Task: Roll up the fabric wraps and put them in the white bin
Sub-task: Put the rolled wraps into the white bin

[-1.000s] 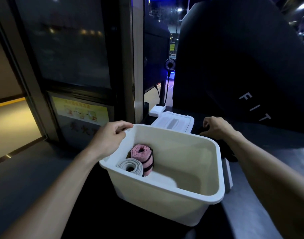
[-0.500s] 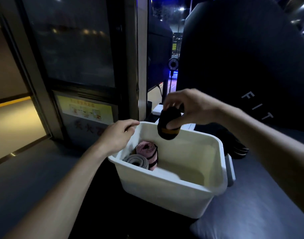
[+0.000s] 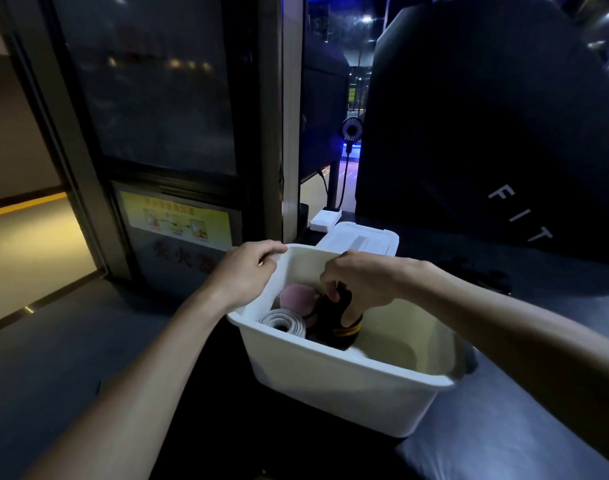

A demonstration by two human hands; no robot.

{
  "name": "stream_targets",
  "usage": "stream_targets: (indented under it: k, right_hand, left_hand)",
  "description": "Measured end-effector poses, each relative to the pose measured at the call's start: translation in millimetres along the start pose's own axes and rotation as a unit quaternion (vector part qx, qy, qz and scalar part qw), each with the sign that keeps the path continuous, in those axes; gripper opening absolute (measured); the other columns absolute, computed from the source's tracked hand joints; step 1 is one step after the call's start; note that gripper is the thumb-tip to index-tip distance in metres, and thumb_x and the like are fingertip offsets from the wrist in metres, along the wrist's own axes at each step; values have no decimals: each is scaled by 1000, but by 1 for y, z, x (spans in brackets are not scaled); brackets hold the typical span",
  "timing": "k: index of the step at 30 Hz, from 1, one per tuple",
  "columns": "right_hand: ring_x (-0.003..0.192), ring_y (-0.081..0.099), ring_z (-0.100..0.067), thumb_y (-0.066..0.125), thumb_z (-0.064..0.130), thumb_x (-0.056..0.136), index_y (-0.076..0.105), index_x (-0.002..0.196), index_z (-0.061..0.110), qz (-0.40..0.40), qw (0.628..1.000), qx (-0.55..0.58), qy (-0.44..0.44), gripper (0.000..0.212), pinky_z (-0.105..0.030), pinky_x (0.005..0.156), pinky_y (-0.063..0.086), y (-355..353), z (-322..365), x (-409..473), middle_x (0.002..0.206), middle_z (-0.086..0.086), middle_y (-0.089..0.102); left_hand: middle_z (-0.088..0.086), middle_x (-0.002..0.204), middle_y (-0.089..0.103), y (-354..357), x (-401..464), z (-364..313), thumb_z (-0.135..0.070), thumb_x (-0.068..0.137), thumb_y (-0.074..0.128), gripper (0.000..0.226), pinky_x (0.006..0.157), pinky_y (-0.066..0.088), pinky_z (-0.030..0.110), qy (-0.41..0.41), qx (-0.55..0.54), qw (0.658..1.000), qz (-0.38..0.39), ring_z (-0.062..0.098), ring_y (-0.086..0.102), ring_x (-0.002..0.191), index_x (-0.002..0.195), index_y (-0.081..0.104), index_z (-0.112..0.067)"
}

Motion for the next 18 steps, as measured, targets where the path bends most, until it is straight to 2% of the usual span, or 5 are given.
stream_targets:
  k: [4, 7, 11, 14, 18]
  right_hand:
    - [98, 53, -18, 85, 38, 76, 68, 99, 19, 10, 999, -27, -16, 34, -31, 72, 43, 6, 1, 3, 108, 0, 63]
    - [101, 58, -19, 80, 51, 79, 71, 89, 26, -8, 1000, -10, -19, 29, -36, 84, 52, 3, -1, 1, 109, 4, 64]
    - [88, 63, -17, 66, 47, 89, 76, 90, 27, -197, 977, 77, -4, 22, -35, 79, 52, -48, -39, -26, 96, 10, 67]
    - [83, 65, -26, 59, 36, 88, 69, 86, 25, -297, 946, 40, 121, 14, -37, 72, 55, -67, -114, -54, 86, 6, 66]
    - [97, 64, -33, 66, 38, 88, 65, 105, 27, -157, 934, -23, 319, 20, -34, 74, 50, -9, -209, -71, 108, -7, 68]
  left_hand:
    - [-11, 138, 65, 0, 2, -1, -18, 105, 52, 34, 105, 40, 23, 2, 3, 1000, 0, 8, 56, 132, 134, 67, -26]
    - [-11, 139, 64, 0, 1, -2, -17, 105, 52, 35, 105, 40, 23, 7, 5, 1000, 1, 9, 55, 132, 135, 67, -25]
    - [-10, 138, 65, 0, 2, -4, -15, 105, 52, 36, 104, 40, 23, 10, 4, 1000, -3, 8, 55, 131, 136, 66, -24]
    - [-10, 137, 66, 1, 6, -1, -7, 102, 51, 42, 108, 43, 28, 4, -2, 1000, -3, 10, 57, 130, 138, 63, -23]
    - [-9, 137, 66, 6, 9, 2, -4, 101, 50, 44, 111, 44, 34, -3, -9, 1000, -6, 11, 57, 130, 139, 62, -23]
Point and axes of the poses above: each hand's wrist, its own x-axis towards the middle knuckle, its own y-axis out of the palm, z = x × y, the point moved 10 cm from there along x, towards the middle knuckle
